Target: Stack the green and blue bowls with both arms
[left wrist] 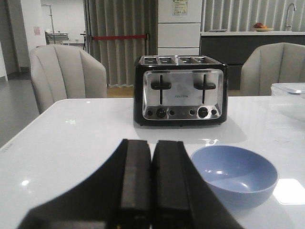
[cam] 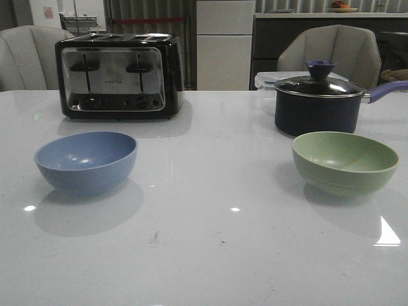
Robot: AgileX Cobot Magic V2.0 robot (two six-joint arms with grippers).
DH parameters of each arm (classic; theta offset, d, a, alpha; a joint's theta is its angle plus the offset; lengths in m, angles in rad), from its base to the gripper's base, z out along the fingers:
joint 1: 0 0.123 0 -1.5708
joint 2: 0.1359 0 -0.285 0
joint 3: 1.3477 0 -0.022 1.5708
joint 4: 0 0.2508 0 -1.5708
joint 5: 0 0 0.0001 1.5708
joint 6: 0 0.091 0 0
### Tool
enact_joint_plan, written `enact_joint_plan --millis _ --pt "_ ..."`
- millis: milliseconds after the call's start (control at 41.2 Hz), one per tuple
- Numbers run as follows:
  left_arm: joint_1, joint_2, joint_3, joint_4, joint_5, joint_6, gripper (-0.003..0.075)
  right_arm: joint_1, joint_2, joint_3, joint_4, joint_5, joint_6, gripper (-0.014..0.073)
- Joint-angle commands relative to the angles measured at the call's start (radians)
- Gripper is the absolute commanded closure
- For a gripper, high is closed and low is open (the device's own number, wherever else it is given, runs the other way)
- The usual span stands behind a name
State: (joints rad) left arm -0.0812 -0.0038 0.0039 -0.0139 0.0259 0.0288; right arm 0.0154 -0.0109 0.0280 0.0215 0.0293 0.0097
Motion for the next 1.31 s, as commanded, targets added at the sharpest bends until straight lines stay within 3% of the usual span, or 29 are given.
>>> enact_joint_plan --millis 0,485,825,994,1285 --pt "-0.007 -0.020 0.005 -0.006 -0.084 -0.006 0.0627 0.001 -0.019 -0.003 0.005 -0.093 -0.010 0.0571" --pt "-0.007 -0.020 0.005 -0.006 -0.084 -0.006 0.0627 0.001 -0.019 -0.003 0.005 -0.092 -0.010 0.0571" --pt "-0.007 -0.020 -0.036 -0.006 -0.166 -0.006 0.0627 0.001 -0.019 -0.043 0.006 -0.115 -0.010 0.0571" --pt "-0.007 -0.016 -0.181 0.003 -0.061 -0.006 0.0627 0.001 -0.008 -0.221 0.005 0.000 -0.010 0.0571" --pt "-0.007 0.106 -0.537 0.006 0.264 -0.006 0.0627 0.001 0.195 -0.581 0.005 0.295 -0.010 0.0571"
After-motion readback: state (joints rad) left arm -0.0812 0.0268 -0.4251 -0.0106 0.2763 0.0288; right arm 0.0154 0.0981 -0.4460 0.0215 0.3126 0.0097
